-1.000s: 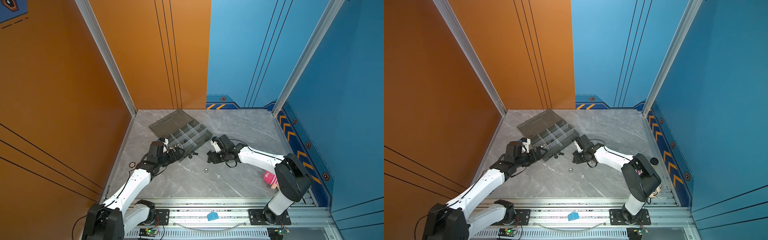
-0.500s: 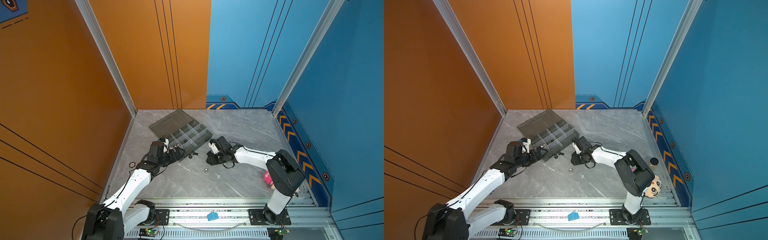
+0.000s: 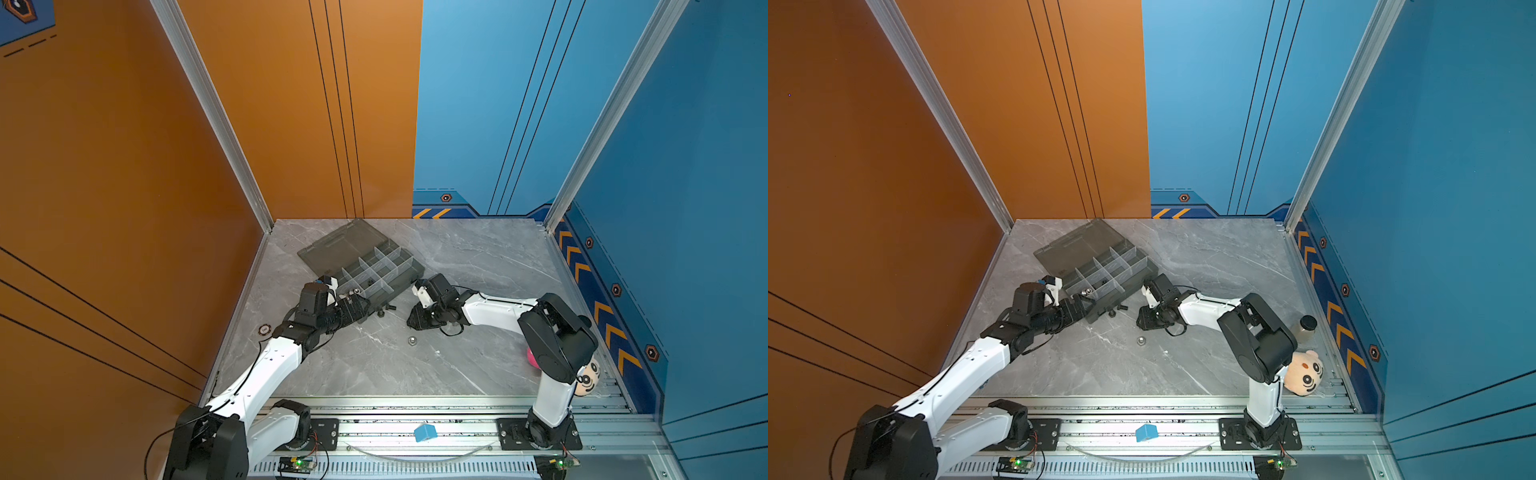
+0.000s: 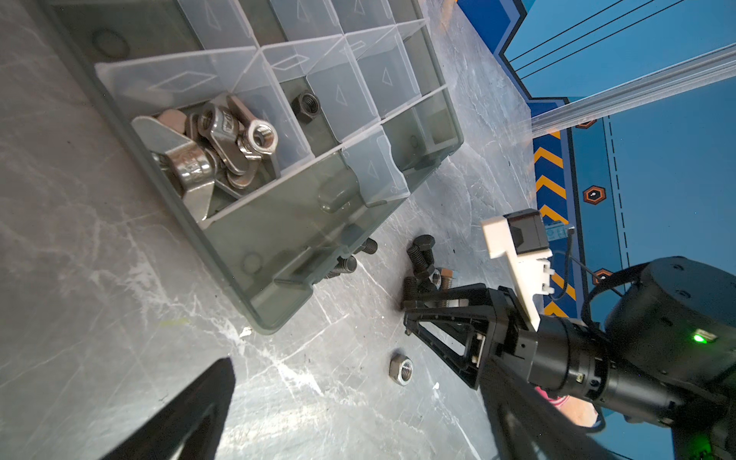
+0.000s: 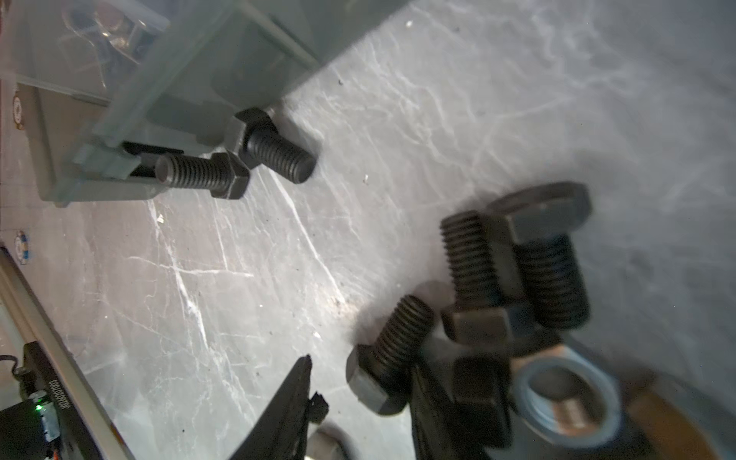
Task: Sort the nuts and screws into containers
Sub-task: 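Draw the right gripper back from the box toward the loose bolts, then lower the right gripper toward a silver hex nut near the black bolts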
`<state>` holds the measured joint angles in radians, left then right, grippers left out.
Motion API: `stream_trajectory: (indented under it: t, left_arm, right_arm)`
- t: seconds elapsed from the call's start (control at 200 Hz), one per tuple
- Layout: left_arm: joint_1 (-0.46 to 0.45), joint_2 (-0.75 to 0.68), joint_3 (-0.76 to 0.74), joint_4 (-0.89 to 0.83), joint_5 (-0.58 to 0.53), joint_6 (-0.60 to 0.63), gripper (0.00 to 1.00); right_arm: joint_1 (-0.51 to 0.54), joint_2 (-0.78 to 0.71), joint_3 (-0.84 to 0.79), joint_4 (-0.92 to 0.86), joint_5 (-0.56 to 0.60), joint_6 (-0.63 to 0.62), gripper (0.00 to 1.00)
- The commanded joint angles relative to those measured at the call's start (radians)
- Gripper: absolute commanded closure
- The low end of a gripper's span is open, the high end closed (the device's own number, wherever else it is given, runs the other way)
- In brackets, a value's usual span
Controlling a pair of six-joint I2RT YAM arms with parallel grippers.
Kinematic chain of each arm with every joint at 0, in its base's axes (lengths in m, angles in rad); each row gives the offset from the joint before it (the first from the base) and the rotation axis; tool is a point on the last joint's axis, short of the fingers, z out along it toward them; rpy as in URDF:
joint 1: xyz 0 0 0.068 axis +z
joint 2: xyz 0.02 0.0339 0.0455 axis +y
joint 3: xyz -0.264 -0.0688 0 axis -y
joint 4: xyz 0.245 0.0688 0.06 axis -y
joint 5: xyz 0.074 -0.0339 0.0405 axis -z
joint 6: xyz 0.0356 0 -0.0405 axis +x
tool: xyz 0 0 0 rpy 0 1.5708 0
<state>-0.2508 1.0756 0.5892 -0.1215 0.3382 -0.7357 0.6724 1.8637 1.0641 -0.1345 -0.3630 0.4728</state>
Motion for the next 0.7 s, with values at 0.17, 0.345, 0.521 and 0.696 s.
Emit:
stream_trajectory:
  t: [0.17,0.345,0.521,0.696]
  left_arm:
    - [-0.009,-0.005,0.010,0.005,-0.002,-0.004,0.02]
    - [-0.008,-0.005,0.008,0.002,-0.004,-0.001,0.02]
    - [-0.010,0.001,0.006,0.011,0.001,-0.004,0.02]
    - [-0.011,0.003,0.006,0.018,0.004,-0.005,0.02]
  right_arm:
    - [0.021,0.082,0.085,0.077,-0.081,0.052,0.58]
    - [0.050,0.025,0.100,-0.036,0.020,-0.014,0.58]
    - [0.040,-0.060,0.069,-0.133,0.121,-0.070,0.57]
    - [0.019,-0.125,0.030,-0.161,0.159,-0.087,0.55]
